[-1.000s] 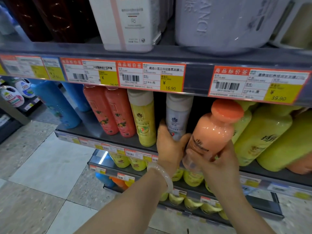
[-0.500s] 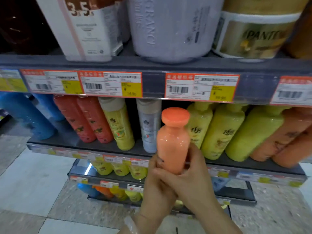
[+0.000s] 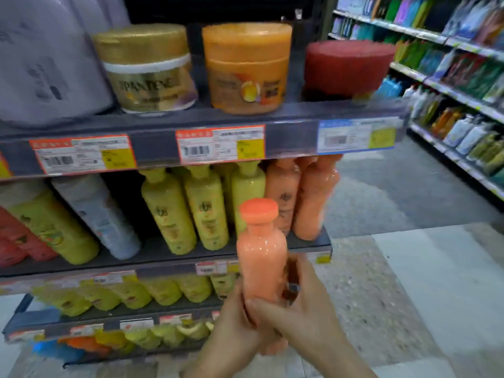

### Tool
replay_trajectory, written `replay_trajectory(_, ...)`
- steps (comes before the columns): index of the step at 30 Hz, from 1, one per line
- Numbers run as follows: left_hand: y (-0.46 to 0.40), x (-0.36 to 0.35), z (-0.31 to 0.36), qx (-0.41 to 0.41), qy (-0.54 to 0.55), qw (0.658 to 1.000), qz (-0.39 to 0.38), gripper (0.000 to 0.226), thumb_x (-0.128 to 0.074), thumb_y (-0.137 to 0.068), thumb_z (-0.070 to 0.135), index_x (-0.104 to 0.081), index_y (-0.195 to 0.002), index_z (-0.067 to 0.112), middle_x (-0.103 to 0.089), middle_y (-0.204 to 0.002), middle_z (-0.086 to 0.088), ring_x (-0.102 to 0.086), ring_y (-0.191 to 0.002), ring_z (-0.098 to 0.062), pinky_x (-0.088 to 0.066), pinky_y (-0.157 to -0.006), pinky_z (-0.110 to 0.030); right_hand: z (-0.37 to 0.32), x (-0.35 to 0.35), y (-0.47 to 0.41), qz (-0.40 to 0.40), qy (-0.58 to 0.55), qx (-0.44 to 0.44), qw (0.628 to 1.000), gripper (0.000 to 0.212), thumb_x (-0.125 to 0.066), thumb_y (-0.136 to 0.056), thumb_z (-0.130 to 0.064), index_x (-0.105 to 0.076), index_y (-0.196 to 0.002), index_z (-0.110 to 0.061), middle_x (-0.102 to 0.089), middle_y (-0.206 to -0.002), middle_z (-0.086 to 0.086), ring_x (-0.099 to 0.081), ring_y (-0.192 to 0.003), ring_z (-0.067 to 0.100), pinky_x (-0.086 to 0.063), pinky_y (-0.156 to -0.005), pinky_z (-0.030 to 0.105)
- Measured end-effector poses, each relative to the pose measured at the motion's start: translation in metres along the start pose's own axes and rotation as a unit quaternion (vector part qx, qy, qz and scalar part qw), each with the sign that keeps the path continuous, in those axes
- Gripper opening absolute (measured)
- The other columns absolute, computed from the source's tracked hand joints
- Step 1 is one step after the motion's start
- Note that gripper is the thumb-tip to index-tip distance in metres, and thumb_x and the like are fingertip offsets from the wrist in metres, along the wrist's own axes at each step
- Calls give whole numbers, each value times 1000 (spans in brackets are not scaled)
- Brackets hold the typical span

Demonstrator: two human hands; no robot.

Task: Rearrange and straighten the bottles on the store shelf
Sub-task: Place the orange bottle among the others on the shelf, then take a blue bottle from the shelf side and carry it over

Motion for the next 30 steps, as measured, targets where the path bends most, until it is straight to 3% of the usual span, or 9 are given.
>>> replay_trajectory(4, -12, -92, 1, -15, -12, 1000, -8, 58, -69, -55, 9, -52, -111, 12, -74, -94, -2, -70, -89, -12, -52, -69, -19, 23, 84, 11, 68, -8, -17, 998, 61, -77, -37, -35, -53, -93, -31, -66, -88, -6, -62, -78, -3, -54, -77, 33)
replay_trajectory(7, -26, -155, 10, -23, -4, 1000, 6, 57, -67, -47, 19, -58, -103, 23, -74, -98, 4, -69, -94, -15, -54, -77, -28, 28, 149, 8, 94, 2, -15, 995, 63, -73, -33, -43, -51, -91, -33, -64, -90, -9, -60, -78, -4, -54, -81, 42)
replay_trajectory(10, -45, -206, 26, -19, 18, 999, 22, 57, -69, -44, 17, -61, -100, 22, -75, -97, 1, -70, -94, -18, -55, -78, -30, 25, 202, -3, 109, 28, 0, 994, 63, -74, -36, -44, -49, -93, -35, -60, -92, -16, -58, -82, -5, -53, -80, 36)
replay_trajectory(15, -70, -243, 43, -14, 37, 999, 33, 65, -68, -42, 30, -53, -105, 24, -72, -87, 21, -68, -85, -1, -51, -68, -16, 21, 245, -30, 94, 19, 9, 995, 57, -83, -55, -21, -46, -97, -32, -58, -91, -15, -57, -81, 0, -48, -71, 24)
replay_trajectory(19, -95, -246, 43, -3, 4, 998, 59, 60, -69, -47, 28, -56, -106, 28, -72, -94, 7, -69, -89, -8, -57, -75, -26, 29, 253, -61, 66, 5, -6, 998, 56, -83, -49, -27, -46, -90, -36, -58, -90, -13, -59, -83, 4, -52, -75, 32)
replay_trajectory(21, -110, -246, 40, 6, 8, 997, 77, 54, -70, -49, 22, -57, -101, 29, -73, -90, 12, -69, -85, -3, -55, -72, -22, 34, 253, -81, 47, 15, -20, 999, 57, -80, -44, -34, -46, -89, -36, -59, -89, -13, -60, -82, 5, -54, -78, 36)
replay_trajectory(24, -138, -239, 43, 6, 20, 991, 133, 54, -73, -46, 20, -60, -98, 26, -74, -85, 17, -70, -79, -3, -53, -65, -17, 27, 256, -114, -20, 39, -13, 999, 54, -78, -43, -38, -49, -89, -35, -63, -84, -14, -59, -78, -2, -53, -74, 25)
replay_trajectory(28, -174, -236, 34, 19, 20, 976, 216, 65, -76, -42, 10, -56, -103, 21, -72, -79, 10, -65, -75, 12, -47, -60, -5, 18, 279, -181, -163, 17, -3, 986, 7, -61, -85, -28, -65, -90, -29, -70, -91, -7, -64, -87, 2, -51, -80, 19)
replay_trajectory(30, -187, -236, 30, 26, -1, 971, 238, 77, -78, -39, 11, -52, -111, 22, -65, -98, 14, -61, -80, 19, -46, -64, -2, 7, 282, -223, -141, -1, 11, 990, 18, -50, -90, -31, -68, -85, -30, -72, -92, -6, -65, -88, -2, -49, -82, 17)
Point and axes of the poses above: each hand's wrist, its own y-axis away from the middle knuckle, its own x-axis out of the back of the hand, z = x × y, the point moved 2 cm from there along -y, towards the middle knuckle
